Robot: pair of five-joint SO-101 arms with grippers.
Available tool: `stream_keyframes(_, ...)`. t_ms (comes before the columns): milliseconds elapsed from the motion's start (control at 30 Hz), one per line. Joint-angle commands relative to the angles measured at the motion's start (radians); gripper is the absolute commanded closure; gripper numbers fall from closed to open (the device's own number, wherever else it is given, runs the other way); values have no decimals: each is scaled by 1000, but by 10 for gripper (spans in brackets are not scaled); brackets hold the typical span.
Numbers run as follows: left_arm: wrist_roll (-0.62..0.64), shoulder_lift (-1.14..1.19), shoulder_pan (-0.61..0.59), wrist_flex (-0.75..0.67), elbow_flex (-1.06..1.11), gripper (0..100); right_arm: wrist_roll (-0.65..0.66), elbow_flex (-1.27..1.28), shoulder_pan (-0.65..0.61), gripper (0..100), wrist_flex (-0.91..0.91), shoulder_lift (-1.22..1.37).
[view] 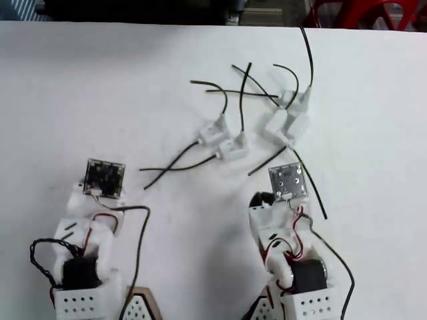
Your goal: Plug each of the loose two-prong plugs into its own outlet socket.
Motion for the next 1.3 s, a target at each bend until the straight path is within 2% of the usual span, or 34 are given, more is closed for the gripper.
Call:
stream_keyframes(0,12,-18,38,9,-2,976,-9,29,12,981,2,-1)
stream_keyframes(200,14,-16,94,21,61,976,-9,64,13,981,4,-1)
stream_keyframes(433,14,-16,91,229,60,976,-9,64,13,981,7,5)
stream_keyframes(533,14,-16,91,318,60,976,-9,64,13,981,76,5)
stream_keyframes(700,12,-16,91,385,60,976,-11,64,13,981,226,-2)
stream_keyframes(1267,12,-16,91,391,60,976,-11,64,10,981,222,-2)
